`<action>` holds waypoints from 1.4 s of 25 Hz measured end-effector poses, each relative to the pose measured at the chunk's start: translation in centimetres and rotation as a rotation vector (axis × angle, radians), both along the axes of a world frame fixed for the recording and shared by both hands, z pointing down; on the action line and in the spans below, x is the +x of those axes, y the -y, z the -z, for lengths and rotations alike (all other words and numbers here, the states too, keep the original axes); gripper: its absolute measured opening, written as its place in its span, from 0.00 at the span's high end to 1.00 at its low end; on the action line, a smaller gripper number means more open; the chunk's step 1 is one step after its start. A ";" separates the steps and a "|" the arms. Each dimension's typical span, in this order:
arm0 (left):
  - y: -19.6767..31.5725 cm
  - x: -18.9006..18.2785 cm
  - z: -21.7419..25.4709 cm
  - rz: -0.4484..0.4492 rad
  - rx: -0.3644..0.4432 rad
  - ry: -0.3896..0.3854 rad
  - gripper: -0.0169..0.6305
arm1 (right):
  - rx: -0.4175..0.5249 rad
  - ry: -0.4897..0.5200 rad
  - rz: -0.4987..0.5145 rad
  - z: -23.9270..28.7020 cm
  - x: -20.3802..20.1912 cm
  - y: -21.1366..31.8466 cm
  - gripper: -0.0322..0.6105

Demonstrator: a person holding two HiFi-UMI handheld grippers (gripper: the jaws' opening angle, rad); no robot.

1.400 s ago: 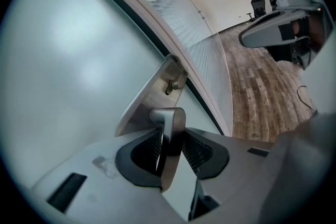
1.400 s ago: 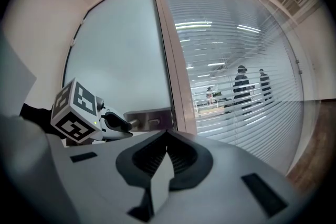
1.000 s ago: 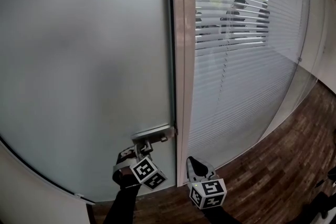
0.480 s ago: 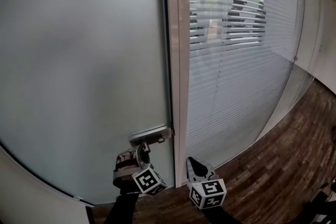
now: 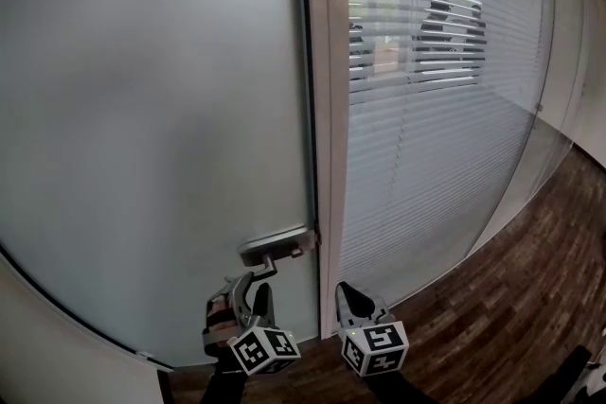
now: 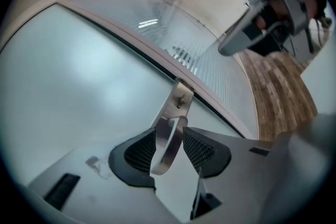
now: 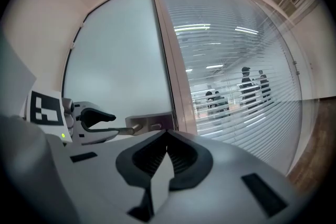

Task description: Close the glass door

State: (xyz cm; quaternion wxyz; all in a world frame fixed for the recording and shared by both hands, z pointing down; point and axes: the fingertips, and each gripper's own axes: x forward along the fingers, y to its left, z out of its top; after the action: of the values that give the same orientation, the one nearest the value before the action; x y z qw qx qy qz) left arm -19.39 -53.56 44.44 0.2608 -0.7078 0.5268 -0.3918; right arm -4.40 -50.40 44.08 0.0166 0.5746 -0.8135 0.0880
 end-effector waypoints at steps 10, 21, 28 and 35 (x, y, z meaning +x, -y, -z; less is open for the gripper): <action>-1.4 -1.4 4.6 0.074 0.006 -0.938 0.76 | 0.047 -0.004 0.086 1.9 -3.2 0.1 0.95; -2.9 -1.1 2.3 0.111 0.020 -1.092 0.76 | 0.056 0.024 0.139 3.0 -5.5 0.1 0.95; -3.2 0.1 3.2 0.054 0.079 -1.036 0.76 | 0.077 0.023 0.166 3.3 -6.5 0.5 0.95; -3.4 -0.6 3.1 0.070 0.098 -0.995 0.76 | 0.079 0.011 0.142 3.0 -5.9 1.5 0.95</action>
State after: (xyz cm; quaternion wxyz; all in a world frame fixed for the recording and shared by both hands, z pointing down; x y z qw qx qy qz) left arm -20.01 -50.15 41.38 -0.0025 -0.7779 0.6283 0.0098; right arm -10.35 -51.92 41.06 -0.0043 0.5153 -0.8551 0.0578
